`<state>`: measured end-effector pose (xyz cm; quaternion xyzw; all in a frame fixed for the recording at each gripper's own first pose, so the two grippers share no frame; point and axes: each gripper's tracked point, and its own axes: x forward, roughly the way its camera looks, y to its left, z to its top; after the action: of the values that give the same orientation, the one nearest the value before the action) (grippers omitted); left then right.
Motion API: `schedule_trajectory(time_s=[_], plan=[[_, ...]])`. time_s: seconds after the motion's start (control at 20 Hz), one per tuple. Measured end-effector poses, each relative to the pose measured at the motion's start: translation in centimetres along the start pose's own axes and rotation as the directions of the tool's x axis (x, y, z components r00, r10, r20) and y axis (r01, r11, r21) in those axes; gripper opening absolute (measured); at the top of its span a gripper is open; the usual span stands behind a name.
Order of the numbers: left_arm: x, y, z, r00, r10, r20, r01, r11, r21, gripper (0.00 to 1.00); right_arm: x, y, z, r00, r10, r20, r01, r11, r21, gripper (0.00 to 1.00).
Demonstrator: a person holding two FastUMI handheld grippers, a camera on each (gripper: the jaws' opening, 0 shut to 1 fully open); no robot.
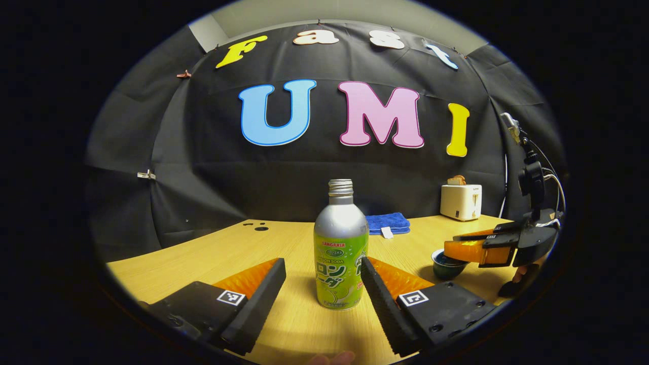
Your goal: Open the teacup lid with one hand, grasp the water bottle and pour water into the teacup with the other hand; after pouring, place the water bottle on the coaster and then close the teacup lid.
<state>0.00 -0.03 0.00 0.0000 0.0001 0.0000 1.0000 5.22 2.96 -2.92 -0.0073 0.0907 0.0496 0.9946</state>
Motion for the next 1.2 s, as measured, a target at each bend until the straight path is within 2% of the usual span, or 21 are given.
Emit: schedule_trajectory(time_s=[0.3, 0.7, 1.0, 1.2], plan=[[0.0, 0.0, 0.0, 1.0, 0.0, 0.0, 0.0, 1.0, 0.0, 0.94, -1.5, -0.2, 0.6, 0.999, 0.003, 0.054, -0.003, 1.0, 0.002, 0.29], [0.1, -0.1, 0.0, 1.0, -0.005, -0.001, 0.005, 1.0, 0.0, 0.94, -6.1, -3.2, 1.8, 0.983, -0.053, 0.176, 0.051, 0.999, 0.016, 0.29], [2.1, -0.8, 0.0, 1.0, 0.003, -0.001, -0.003, 1.0, 0.0, 0.94, -7.3, -5.4, 1.6, 0.981, -0.082, 0.175, 0.079, 0.997, 0.023, 0.29], [4.2, -1.9, 0.1, 0.999, -0.034, -0.001, 0.034, 0.999, 0.0, 0.94, -7.5, -5.5, 1.6, 0.981, -0.084, 0.176, 0.082, 0.996, 0.023, 0.29]])
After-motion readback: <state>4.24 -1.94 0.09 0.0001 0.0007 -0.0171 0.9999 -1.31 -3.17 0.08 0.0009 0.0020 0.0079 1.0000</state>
